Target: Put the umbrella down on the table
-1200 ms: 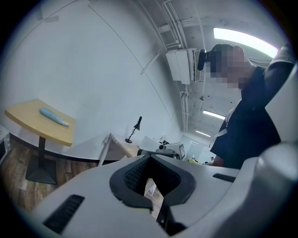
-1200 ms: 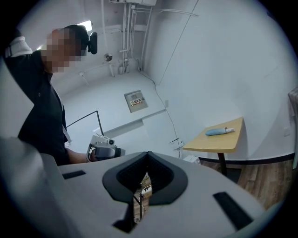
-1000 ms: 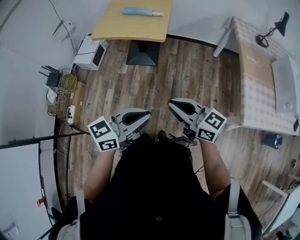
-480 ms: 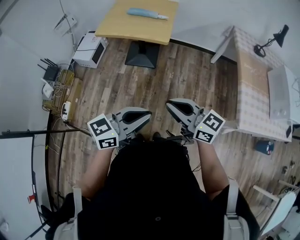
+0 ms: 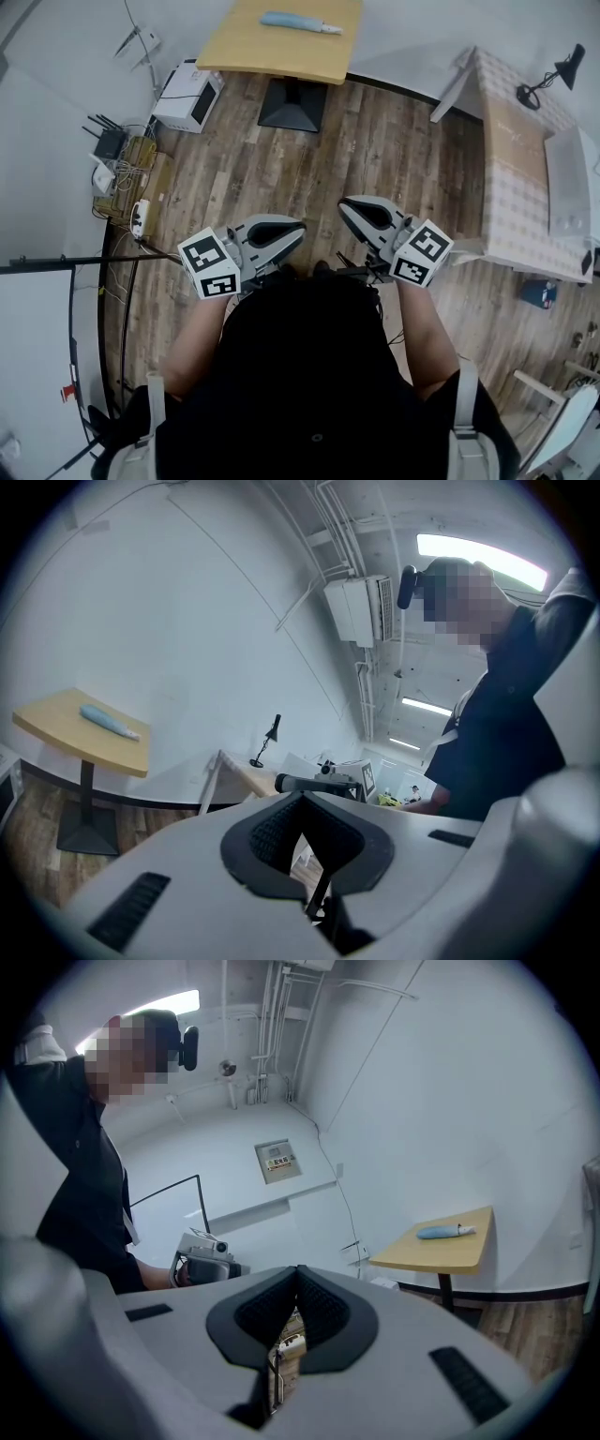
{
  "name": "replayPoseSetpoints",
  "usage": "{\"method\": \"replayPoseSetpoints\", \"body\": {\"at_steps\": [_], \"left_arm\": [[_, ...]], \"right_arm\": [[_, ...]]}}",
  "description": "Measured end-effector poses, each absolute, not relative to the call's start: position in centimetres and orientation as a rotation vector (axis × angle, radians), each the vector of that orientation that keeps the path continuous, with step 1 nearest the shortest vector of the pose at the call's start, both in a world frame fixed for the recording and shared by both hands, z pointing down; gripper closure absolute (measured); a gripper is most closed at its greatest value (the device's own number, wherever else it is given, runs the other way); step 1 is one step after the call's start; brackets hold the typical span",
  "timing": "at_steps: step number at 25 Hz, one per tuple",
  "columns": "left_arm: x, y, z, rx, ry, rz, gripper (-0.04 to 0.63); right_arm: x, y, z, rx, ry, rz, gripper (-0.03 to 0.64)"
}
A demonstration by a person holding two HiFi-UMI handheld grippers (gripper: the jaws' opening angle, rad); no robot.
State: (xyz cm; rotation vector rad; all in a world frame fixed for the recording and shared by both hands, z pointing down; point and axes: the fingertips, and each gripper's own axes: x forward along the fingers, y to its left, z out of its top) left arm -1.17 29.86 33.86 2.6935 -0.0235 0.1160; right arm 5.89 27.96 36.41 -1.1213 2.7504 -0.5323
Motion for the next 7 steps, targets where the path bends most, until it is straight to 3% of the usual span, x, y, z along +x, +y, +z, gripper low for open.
{"method": "replayPoseSetpoints", "body": {"at_steps": [7], "left_arm": [[0.4,30.4,34.9,2.695,-0.021,0.162,0.583]], "right_arm": [[8.9,27.8,37.9,-1.245,2.714,-0.544,0.598]]}}
